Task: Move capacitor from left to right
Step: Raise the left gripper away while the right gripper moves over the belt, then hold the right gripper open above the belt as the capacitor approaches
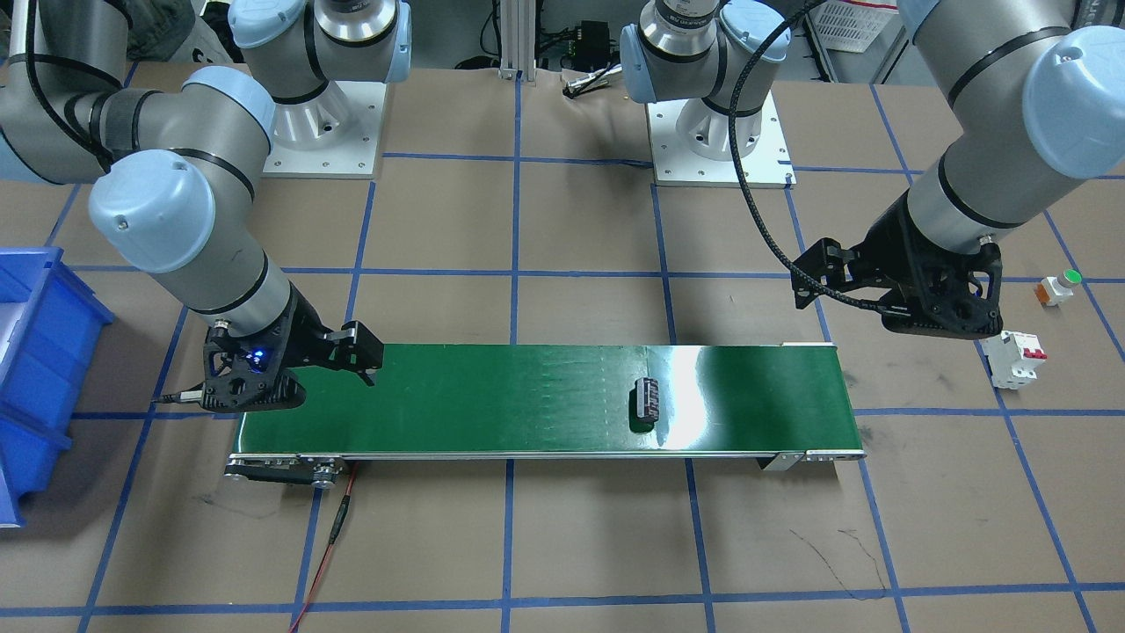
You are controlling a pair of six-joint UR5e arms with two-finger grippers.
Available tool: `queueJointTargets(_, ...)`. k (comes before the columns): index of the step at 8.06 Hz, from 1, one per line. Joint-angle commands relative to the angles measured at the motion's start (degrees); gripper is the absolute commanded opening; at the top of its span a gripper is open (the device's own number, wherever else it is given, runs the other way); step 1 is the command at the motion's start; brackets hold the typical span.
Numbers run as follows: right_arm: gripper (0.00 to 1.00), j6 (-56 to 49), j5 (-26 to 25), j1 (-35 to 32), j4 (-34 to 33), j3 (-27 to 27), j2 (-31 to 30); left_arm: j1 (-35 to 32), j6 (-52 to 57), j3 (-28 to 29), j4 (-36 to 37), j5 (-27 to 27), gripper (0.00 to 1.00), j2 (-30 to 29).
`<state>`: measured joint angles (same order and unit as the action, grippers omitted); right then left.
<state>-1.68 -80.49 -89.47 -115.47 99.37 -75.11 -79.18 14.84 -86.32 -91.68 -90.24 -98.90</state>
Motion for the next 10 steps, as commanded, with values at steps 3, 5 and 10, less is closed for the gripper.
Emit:
queueJointTargets(3,1.0,0.1,1.56,0.0,-1.16,1.7,0.67,0.17,0.02,0.09,0.36,-0.02,1.0,-0.15)
queueJointTargets(5,1.0,0.1,-0.62,0.0,-1.16,1.79,0.93,0.17,0.02,0.18,0.36,-0.02,1.0,-0.15)
queueJointTargets(10,0.98,0.19,-0.11,0.0,-1.16,1.88,1.46,0.26,0.1,-0.17,0.63,-0.02,1.0,-0.5)
